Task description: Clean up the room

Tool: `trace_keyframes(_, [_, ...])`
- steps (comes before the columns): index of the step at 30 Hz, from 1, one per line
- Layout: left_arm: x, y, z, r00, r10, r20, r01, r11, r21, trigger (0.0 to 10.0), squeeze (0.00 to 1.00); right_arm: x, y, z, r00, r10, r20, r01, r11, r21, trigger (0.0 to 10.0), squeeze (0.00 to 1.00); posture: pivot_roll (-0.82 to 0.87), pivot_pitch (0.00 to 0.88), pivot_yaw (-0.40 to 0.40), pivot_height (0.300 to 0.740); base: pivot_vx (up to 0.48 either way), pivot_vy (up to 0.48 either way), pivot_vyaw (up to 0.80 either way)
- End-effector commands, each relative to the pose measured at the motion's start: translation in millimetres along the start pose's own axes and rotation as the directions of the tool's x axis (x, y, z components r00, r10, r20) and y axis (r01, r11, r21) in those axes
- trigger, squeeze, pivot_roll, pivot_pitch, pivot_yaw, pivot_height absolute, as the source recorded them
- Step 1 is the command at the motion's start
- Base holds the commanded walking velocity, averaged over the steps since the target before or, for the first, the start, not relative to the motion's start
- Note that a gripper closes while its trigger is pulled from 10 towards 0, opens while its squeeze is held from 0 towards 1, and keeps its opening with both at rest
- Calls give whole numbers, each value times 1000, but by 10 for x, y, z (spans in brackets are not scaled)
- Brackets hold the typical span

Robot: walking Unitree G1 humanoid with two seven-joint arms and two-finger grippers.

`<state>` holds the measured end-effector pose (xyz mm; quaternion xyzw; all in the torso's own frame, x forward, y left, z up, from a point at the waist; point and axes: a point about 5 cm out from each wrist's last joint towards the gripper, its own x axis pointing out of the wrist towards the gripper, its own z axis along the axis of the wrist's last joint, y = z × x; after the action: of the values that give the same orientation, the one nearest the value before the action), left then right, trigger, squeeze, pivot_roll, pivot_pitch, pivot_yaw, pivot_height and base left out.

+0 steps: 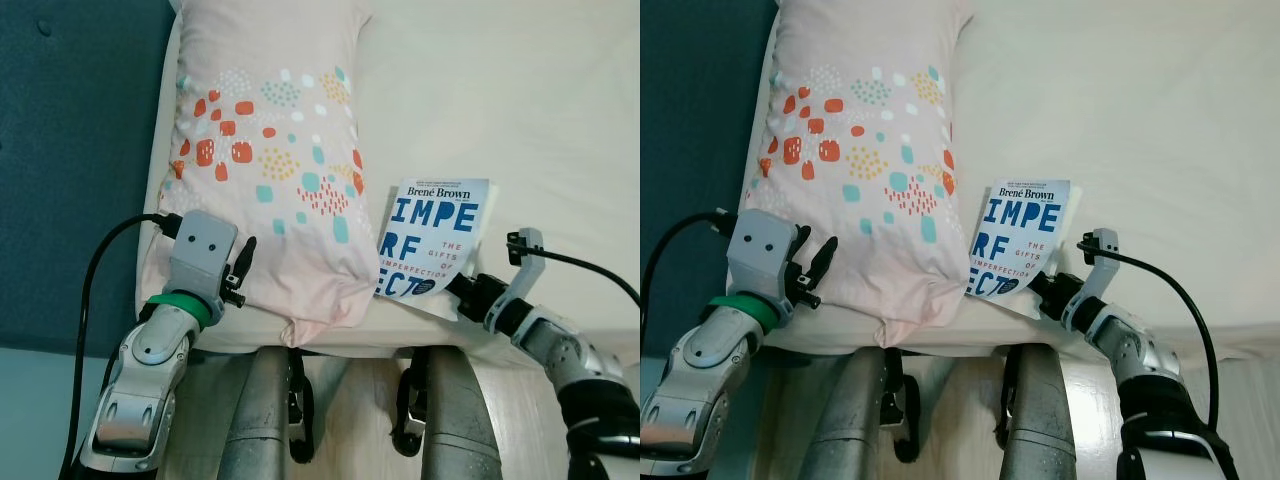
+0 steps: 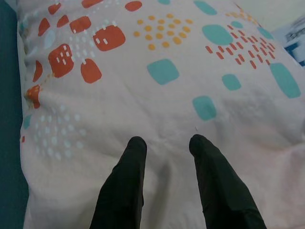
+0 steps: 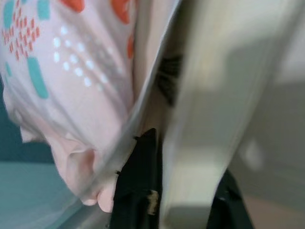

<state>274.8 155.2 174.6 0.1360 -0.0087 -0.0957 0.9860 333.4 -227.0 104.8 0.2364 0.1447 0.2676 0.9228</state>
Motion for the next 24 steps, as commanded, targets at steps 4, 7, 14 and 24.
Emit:
trace_keyframes(4, [-58, 39, -54, 999, 23, -28, -23, 1000, 1, 10000, 0, -19, -60, -3, 999, -42, -28, 41, 999, -35, 10000, 1000, 125, 343, 211, 620, 0, 0, 0])
trace_keyframes(7, [-51, 33, -59, 999, 24, -31, -24, 1000, -2, 10000, 0, -58, -115, 73, 996, -90, 8, 90, 994, -66, 10000, 1000, 117, 337, 205, 620, 0, 0, 0])
trace_keyframes(14, [7, 16, -43, 1000, 17, -25, -17, 1000, -9, 10000, 0, -251, -293, 262, 964, -242, 113, 258, 954, -156, 10000, 0, 91, 313, 204, 620, 0, 0, 0])
trace_keyframes(24, [72, -5, -21, 1000, 9, -8, -9, 1000, -12, 10000, 0, -551, -527, 444, 839, -469, 276, 517, 845, -136, 10000, 0, 73, 267, 191, 620, 0, 0, 0])
